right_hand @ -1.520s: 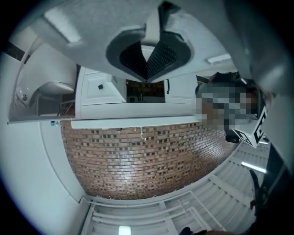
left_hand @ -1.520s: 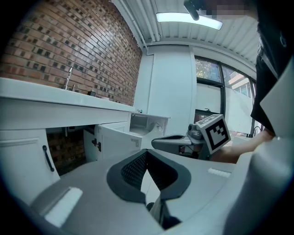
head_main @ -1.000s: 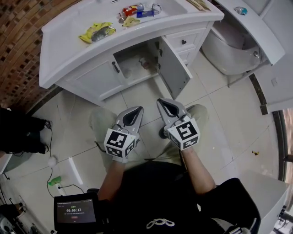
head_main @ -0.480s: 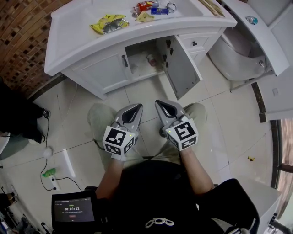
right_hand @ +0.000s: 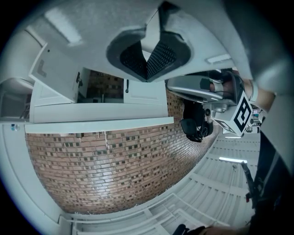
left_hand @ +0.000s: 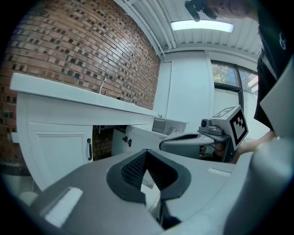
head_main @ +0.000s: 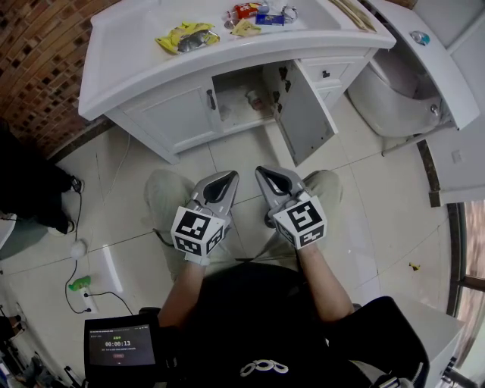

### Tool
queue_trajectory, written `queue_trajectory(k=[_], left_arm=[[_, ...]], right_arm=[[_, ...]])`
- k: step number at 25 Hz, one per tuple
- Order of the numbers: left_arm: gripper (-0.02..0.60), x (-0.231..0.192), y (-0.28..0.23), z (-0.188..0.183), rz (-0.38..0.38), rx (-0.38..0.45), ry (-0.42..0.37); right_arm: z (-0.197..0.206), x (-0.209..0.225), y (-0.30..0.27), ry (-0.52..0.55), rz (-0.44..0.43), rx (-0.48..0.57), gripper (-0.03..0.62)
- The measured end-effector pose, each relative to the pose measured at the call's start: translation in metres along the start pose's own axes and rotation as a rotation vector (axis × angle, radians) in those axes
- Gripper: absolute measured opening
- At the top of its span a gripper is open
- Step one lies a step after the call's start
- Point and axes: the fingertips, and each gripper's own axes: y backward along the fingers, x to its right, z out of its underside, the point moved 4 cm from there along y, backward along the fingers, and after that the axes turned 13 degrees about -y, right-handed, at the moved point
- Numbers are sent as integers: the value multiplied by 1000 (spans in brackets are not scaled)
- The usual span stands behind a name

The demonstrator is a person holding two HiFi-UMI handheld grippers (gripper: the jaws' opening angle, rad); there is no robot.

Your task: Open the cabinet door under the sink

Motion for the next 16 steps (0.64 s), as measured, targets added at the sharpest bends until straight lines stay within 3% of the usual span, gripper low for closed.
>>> queue_trajectory(k=[16], left_arm=[[15,0,-1,0,-1,6,-2]], right_arm=[[0,-5,-2,21,-16,-6,-9]])
